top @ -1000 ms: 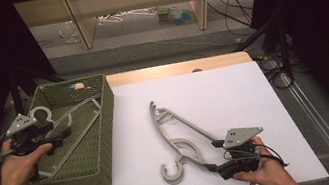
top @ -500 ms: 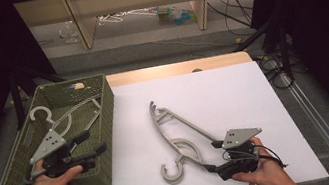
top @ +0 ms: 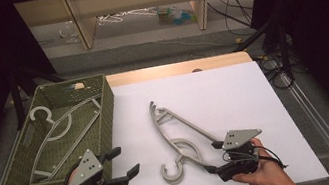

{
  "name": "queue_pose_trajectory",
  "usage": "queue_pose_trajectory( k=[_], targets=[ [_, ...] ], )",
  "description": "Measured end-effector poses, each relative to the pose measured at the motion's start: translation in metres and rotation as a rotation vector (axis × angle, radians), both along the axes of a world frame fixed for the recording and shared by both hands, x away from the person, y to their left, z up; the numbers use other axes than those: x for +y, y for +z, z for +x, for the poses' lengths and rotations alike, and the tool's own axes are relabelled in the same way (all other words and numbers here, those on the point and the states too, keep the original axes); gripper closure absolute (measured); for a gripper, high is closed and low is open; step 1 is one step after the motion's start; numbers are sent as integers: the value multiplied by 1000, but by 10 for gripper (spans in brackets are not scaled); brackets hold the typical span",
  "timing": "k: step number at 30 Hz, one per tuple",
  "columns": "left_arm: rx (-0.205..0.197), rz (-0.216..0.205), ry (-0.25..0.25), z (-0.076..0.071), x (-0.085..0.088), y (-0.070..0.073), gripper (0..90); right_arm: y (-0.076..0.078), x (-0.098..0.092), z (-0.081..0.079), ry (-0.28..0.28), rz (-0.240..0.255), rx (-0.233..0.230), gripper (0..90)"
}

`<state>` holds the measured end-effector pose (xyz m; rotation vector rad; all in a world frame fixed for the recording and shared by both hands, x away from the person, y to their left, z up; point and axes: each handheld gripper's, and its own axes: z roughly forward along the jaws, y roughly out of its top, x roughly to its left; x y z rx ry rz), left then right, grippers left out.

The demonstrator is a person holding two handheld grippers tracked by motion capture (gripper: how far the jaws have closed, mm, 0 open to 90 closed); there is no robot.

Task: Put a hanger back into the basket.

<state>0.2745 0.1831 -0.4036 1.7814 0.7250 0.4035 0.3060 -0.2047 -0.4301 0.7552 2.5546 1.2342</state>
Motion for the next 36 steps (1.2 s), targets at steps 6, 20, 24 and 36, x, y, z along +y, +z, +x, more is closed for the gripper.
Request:
queue_pose_trajectory(
  k=[6,20,24,36],
  targets=[
    [-14,-16,-16,-6,-6,-9,218,-2,1,-1,4,-5,6,237],
    [-16,-7,-40,-9,-10,-15,183,-15,6,1,0,-79,23,240],
    [-10,-7,-34,-10,-12,-17,165,-23,9,3,-11,-122,42,251],
    [-8,16,-59,-10,-16,-20,168,-35,21,9,18,-191,58,428]
  ],
)
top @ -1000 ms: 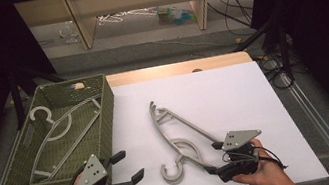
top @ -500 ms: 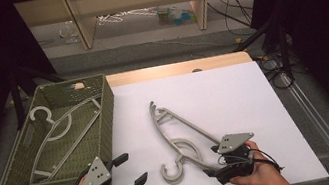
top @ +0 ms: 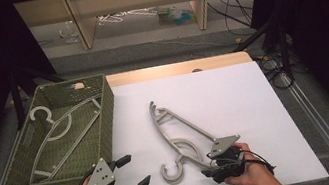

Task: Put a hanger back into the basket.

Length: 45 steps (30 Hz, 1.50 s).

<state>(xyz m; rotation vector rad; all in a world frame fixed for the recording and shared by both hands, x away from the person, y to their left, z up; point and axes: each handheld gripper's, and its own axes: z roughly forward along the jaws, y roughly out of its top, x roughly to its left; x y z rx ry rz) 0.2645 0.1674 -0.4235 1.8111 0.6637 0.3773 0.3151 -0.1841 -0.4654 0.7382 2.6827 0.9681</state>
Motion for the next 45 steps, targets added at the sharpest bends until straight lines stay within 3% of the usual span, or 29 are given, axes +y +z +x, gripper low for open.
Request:
queue_pose_trajectory(
  k=[1,4,6,14,18,24,32,38,41,45],
  targets=[
    [2,0,-4,0,0,-1,168,-1,4,0,-11,-25,32,467],
    [-10,13,-15,1,0,-1,169,-1,6,2,-7,-25,20,523],
    [4,6,-9,1,-1,-2,170,-1,6,3,-14,-37,51,553],
    [-6,26,-19,2,-2,-4,172,-8,10,9,-16,-69,84,643],
    [9,24,-22,2,-3,-6,174,-7,9,12,-1,-75,106,715],
    [7,44,-31,2,-4,-8,176,-6,10,11,30,-85,111,771],
    [-3,77,-37,2,-3,-8,180,-2,10,8,45,-116,81,772],
    [13,63,-35,2,-5,-10,181,1,9,8,42,-98,77,785],
    [2,85,-39,2,-4,-9,181,3,9,7,57,-102,79,806],
    [9,78,-33,2,-4,-9,182,6,9,6,63,-123,60,816]
  ],
)
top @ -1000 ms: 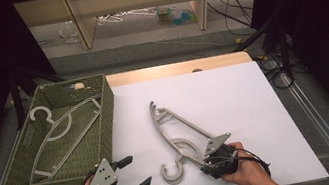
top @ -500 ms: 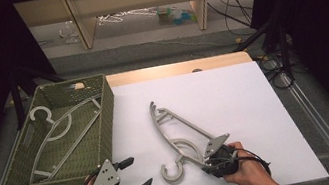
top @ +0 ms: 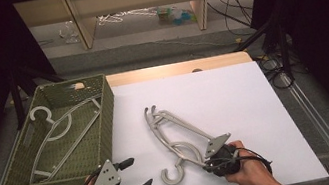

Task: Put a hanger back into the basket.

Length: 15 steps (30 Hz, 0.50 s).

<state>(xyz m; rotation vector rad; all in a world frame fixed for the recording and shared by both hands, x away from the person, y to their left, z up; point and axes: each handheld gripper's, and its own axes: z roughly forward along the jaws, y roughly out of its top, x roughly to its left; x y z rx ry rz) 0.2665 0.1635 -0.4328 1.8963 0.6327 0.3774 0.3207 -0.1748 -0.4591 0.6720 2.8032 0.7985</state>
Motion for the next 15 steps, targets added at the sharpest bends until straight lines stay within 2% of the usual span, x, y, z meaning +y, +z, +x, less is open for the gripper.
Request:
queue_pose_trajectory(
  k=[3,6,10,11,13,14,15],
  targets=[
    [-15,19,2,1,1,0,183,5,-1,-1,9,22,-18,817],
    [-14,18,5,1,0,-1,187,13,-5,-3,22,38,-38,817],
    [-35,57,3,2,1,-3,216,23,-10,-7,31,68,-71,817],
    [-43,78,6,2,1,-3,217,25,-12,-7,33,70,-78,817],
    [-33,68,10,3,0,-4,218,28,-14,-8,55,94,-94,817],
    [-41,87,11,4,1,-4,217,30,-15,-9,55,99,-97,818],
    [-36,84,11,4,0,-4,217,32,-16,-10,68,118,-98,818]
  ],
)
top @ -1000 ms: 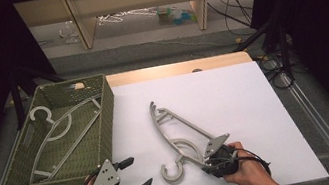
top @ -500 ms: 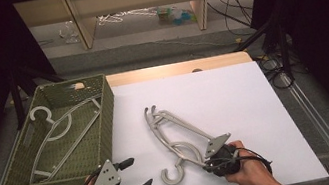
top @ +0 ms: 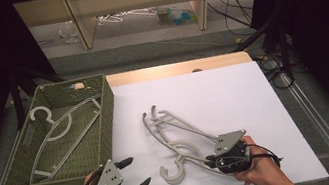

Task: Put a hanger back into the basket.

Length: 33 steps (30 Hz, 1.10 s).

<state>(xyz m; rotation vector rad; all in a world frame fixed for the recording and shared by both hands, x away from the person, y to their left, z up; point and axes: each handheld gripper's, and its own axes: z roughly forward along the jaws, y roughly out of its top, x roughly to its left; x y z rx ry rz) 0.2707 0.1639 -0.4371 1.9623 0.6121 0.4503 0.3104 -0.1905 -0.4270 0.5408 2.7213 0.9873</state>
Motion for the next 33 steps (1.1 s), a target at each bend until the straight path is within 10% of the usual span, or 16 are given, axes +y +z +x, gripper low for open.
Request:
queue_pose_trajectory(
  k=[4,13,23,33],
  targets=[
    [15,-10,-9,5,-3,0,219,8,-1,-5,50,22,12,818],
    [-43,150,-61,20,-4,-3,272,14,1,-10,131,73,39,819],
    [-106,195,-123,37,-24,-6,278,17,0,-12,154,78,46,820],
    [-150,318,-273,43,-47,-10,374,21,-2,-15,184,93,54,820]
  ],
)
